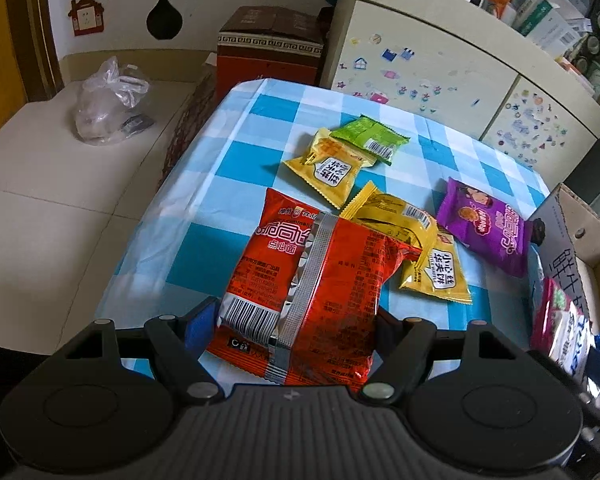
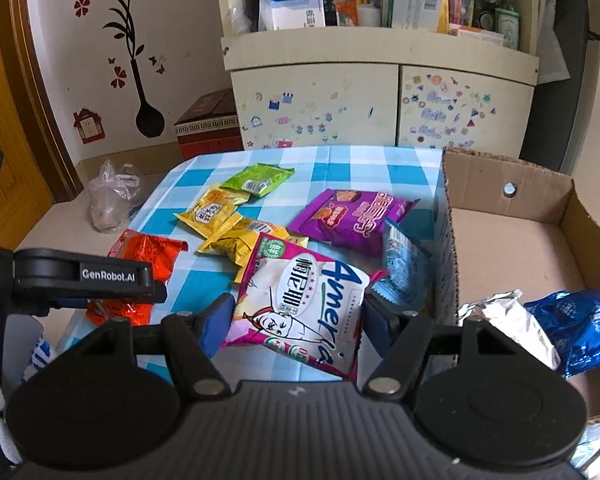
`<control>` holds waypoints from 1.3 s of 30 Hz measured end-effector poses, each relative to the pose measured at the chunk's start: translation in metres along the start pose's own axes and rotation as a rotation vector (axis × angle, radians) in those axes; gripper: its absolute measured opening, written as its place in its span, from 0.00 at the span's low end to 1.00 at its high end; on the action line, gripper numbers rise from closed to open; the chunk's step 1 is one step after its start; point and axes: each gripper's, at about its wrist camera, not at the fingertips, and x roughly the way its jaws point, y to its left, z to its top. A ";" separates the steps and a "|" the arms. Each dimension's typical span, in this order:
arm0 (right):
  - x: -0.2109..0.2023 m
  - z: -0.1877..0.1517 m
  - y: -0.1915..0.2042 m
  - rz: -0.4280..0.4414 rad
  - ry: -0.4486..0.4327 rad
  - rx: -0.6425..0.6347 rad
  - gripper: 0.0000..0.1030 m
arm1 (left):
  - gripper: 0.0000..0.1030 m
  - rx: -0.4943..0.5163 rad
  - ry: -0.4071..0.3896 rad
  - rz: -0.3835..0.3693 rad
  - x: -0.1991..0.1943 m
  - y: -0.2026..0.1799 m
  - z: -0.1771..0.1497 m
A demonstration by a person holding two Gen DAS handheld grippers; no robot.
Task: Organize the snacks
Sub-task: 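Close the right gripper on the pink Amerie packet while the left gripper holds the red packet, then lift and carry both held packets toward the cardboard box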
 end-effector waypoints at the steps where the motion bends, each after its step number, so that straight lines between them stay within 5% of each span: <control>1: -0.003 0.001 -0.001 -0.001 -0.006 -0.001 0.67 | 0.78 0.002 -0.006 -0.001 -0.002 0.000 0.000; 19: -0.070 0.038 -0.077 -0.066 -0.170 0.221 0.67 | 0.78 0.081 -0.087 -0.077 -0.044 -0.036 -0.008; 39: -0.097 0.048 -0.158 -0.130 -0.188 0.427 0.67 | 0.78 0.249 -0.092 -0.278 -0.068 -0.161 -0.011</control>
